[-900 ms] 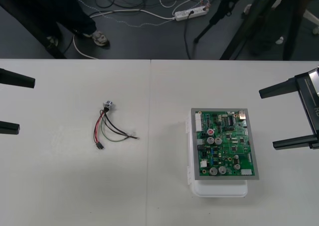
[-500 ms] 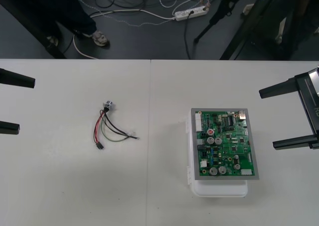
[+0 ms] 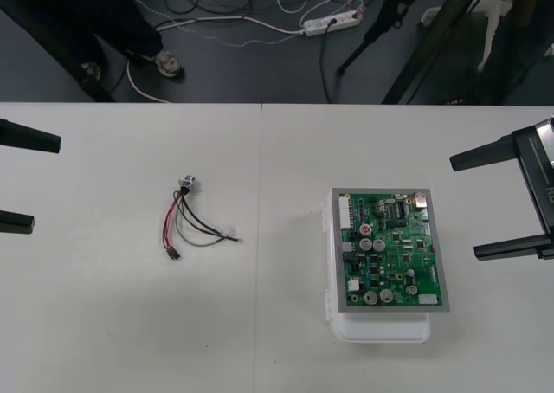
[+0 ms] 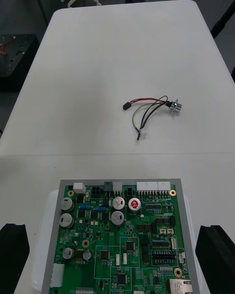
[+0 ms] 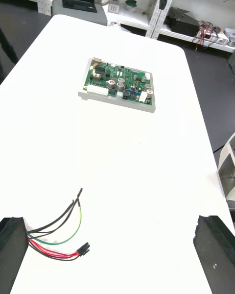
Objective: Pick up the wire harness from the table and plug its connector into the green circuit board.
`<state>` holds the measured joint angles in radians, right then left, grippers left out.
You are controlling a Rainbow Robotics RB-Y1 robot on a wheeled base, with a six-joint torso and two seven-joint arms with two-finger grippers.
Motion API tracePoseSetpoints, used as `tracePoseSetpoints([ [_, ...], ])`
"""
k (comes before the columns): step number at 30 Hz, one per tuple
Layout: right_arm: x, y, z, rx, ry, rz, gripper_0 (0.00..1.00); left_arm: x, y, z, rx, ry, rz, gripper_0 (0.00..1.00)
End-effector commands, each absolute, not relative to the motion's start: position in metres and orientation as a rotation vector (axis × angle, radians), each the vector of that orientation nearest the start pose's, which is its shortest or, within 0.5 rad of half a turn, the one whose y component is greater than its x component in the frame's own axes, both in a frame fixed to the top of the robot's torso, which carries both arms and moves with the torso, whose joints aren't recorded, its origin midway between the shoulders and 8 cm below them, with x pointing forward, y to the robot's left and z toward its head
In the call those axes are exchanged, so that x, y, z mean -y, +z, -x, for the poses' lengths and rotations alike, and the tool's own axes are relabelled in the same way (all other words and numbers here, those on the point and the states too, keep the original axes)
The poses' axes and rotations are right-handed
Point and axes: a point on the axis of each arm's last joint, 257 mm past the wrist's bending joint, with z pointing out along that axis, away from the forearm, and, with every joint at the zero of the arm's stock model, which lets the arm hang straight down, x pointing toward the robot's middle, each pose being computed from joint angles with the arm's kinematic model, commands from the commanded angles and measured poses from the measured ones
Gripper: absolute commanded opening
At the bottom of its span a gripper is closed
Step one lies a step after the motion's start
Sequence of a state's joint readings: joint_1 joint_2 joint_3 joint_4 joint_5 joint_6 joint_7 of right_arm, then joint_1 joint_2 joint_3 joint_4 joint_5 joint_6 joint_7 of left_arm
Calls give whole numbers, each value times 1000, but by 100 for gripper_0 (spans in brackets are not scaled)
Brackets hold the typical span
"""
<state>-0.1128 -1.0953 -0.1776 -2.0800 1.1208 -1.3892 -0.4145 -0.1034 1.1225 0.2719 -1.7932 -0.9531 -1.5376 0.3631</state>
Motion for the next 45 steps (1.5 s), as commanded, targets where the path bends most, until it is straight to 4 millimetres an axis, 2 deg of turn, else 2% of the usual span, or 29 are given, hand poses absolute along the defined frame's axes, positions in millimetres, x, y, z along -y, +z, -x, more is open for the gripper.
tracePoseSetpoints([
  [1,183,-66,-310,-1413,590,1697,100,-241,-60,-312,-1474,-770,-1583,100],
  [26,183,-66,-310,-1413,590,1697,100,-241,-60,-312,-1474,-770,-1583,100],
  [27,183,-66,-310,-1413,590,1697,100,-241,-86,-305,-1526,-845,-1534,100],
  [38,183,-66,-310,-1413,590,1697,100,-242,-88,-303,-1526,-849,-1527,100],
  [45,183,-66,-310,-1413,590,1697,100,-245,-88,-315,-1462,-728,-1618,100],
])
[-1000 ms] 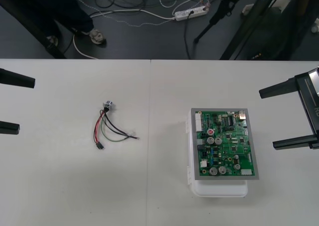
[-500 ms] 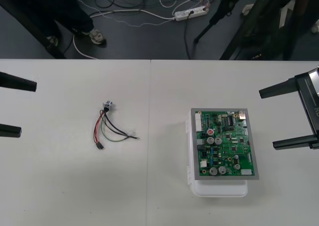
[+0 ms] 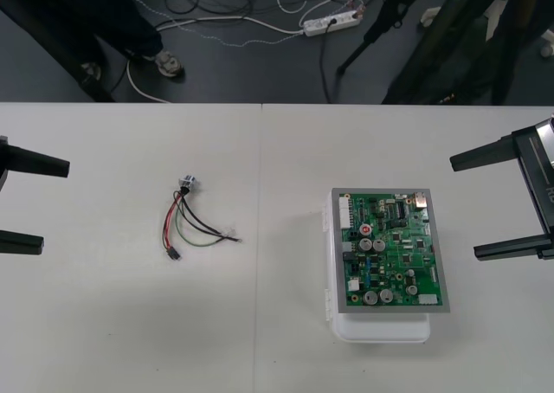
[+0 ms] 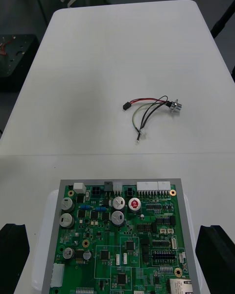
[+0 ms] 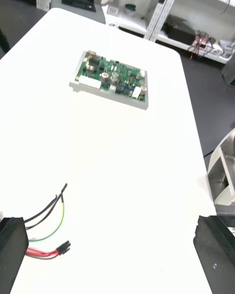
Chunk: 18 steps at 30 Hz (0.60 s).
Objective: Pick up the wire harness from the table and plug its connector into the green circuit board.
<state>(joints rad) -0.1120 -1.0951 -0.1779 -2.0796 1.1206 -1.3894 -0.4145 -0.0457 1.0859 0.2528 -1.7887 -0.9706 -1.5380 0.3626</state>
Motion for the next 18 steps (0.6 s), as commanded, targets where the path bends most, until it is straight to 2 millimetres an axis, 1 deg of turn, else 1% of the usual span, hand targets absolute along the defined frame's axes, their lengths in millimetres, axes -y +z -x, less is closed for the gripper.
tracePoseSetpoints([
  [1,183,-66,-310,-1413,590,1697,100,-246,-87,-317,-1453,-713,-1629,100],
  [9,183,-66,-310,-1413,590,1697,100,-257,-92,-338,-1361,-485,-1805,100],
  [12,183,-66,-310,-1413,590,1697,100,-258,-96,-344,-1320,-432,-1879,100],
  [14,183,-66,-310,-1413,590,1697,100,-259,-98,-351,-1278,-404,-1921,100],
  [15,179,-89,-301,-1454,680,1660,100,-258,-99,-356,-1258,-393,-1940,100],
  [17,180,-87,-302,-1450,680,1645,100,-259,-104,-361,-1233,-389,-1964,100],
  [18,180,-84,-303,-1440,669,1637,100,-259,-106,-366,-1215,-382,-1977,100],
])
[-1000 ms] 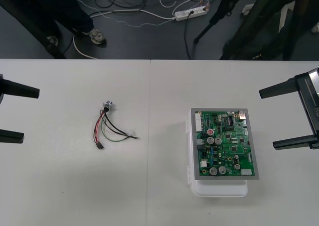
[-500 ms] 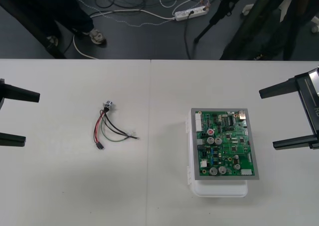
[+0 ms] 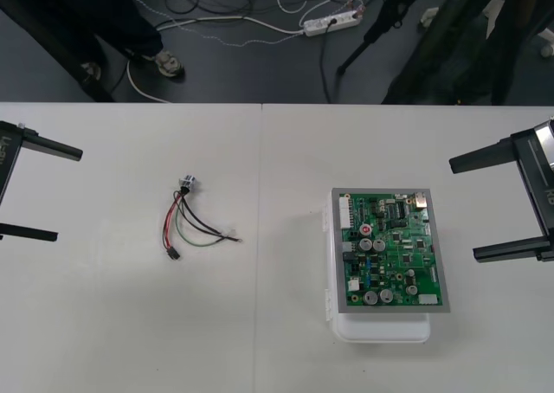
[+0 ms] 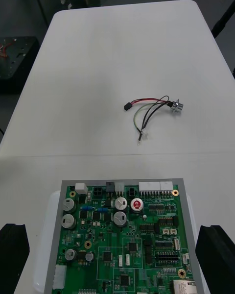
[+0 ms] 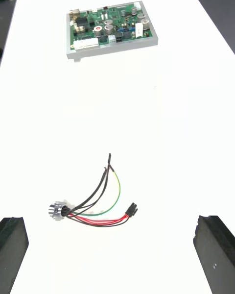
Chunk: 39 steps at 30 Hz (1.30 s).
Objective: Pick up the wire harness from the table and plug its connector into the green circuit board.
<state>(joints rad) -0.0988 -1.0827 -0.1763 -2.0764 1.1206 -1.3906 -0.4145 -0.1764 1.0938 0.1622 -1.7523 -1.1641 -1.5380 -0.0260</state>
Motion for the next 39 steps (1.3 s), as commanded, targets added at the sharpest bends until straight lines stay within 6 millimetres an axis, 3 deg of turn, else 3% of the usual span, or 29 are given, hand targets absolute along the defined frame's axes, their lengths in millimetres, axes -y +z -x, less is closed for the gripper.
tracePoseSetpoints([
  [1,177,-81,-301,-1424,675,1638,100,-260,-109,-369,-1199,-378,-1990,100],
  [10,169,-72,-295,-1354,698,1641,100,-267,-120,-407,-1001,-212,-2190,100],
  [16,161,-78,-298,-1307,686,1622,100,-264,-123,-431,-822,-40,-2359,100],
  [27,141,-97,-309,-1300,510,1666,100,-238,-156,-473,-509,208,-2588,100],
  [39,105,-124,-313,-1353,516,1613,100,-207,-184,-505,-109,419,-2781,100],
])
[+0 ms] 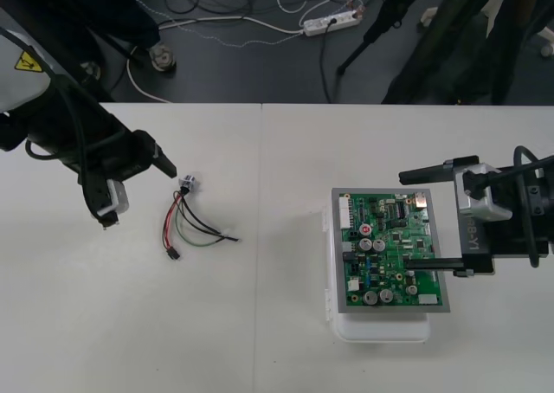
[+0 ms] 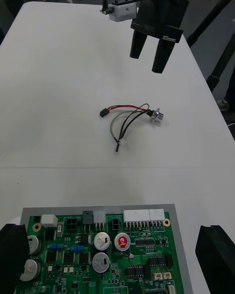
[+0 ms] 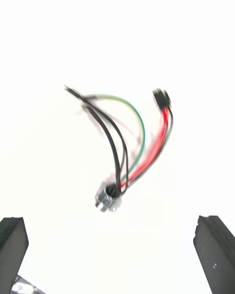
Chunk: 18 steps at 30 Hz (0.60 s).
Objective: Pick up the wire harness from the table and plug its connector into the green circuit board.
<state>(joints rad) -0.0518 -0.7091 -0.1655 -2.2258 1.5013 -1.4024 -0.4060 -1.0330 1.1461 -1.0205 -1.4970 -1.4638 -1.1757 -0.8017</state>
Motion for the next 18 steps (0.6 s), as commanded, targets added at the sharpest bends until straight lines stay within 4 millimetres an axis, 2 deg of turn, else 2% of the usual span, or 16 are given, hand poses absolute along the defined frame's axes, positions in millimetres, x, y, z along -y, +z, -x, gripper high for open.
tracePoseSetpoints([
  [1,101,-125,-314,-1349,522,1608,100,-204,-186,-508,84,-537,3412,100],
  [4,88,-126,-312,-1338,566,1570,100,-201,-192,-517,-4,-593,3358,100],
  [8,69,-133,-310,-1335,660,1513,100,-188,-205,-526,-122,-656,3314,100],
  [18,39,-147,-301,-1332,754,1452,100,-176,-237,-546,-336,-711,3179,100],
])
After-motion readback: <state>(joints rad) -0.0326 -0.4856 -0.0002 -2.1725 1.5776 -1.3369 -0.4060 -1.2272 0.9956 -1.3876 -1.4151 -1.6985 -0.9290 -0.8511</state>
